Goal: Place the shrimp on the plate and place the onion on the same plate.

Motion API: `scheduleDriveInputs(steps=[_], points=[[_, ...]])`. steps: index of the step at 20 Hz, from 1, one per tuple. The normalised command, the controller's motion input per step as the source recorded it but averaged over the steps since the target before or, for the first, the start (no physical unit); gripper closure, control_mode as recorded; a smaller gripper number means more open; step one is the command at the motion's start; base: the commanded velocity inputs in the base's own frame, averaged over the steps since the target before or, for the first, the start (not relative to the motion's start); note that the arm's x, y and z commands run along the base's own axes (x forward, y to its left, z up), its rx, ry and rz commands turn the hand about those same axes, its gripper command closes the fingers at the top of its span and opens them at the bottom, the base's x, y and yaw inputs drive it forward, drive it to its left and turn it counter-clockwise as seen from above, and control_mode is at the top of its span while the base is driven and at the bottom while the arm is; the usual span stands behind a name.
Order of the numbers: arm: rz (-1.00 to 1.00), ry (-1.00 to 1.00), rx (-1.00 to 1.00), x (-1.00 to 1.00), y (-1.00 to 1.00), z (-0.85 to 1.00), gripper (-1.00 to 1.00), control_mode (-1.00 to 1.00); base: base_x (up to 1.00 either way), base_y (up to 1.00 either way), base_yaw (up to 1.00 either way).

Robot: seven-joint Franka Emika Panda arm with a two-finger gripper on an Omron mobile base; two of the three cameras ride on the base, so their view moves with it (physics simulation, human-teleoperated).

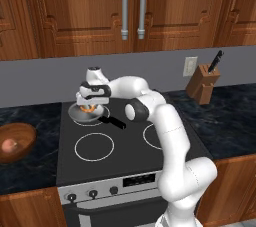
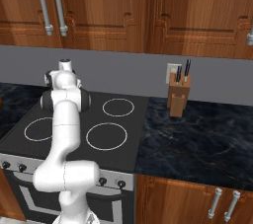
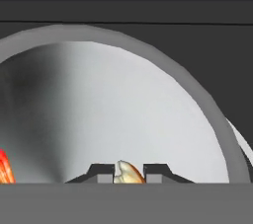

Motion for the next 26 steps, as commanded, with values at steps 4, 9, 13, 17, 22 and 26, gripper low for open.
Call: scheduleDriveInputs(steps=[4,9,13,17,22,26], points=[[0.0,0.0,0.0,-0.38,0.0,0.0,1.0,-1.0,0.0,0.0,0.0],[0.0,0.0,0.0,-0.37,0.0,0.0,1.0,-1.0,0.0,0.0,0.0],[0.0,0.0,0.0,-0.44,-0.14,0.02,1.0,-1.0,0.0,0.0,0.0],[-0.01,-0.02,0.0,-0.43,-0.29,0.0,1.0,-1.0,0.0,0.0,0.0],[-0.02,-0.06,0.0,-0.54,-0.3,0.0,1.0,-1.0,0.0,0.0,0.0],[-0.02,-0.09,0.0,-0.52,-0.29,0.0,1.0,-1.0,0.0,0.0,0.0]])
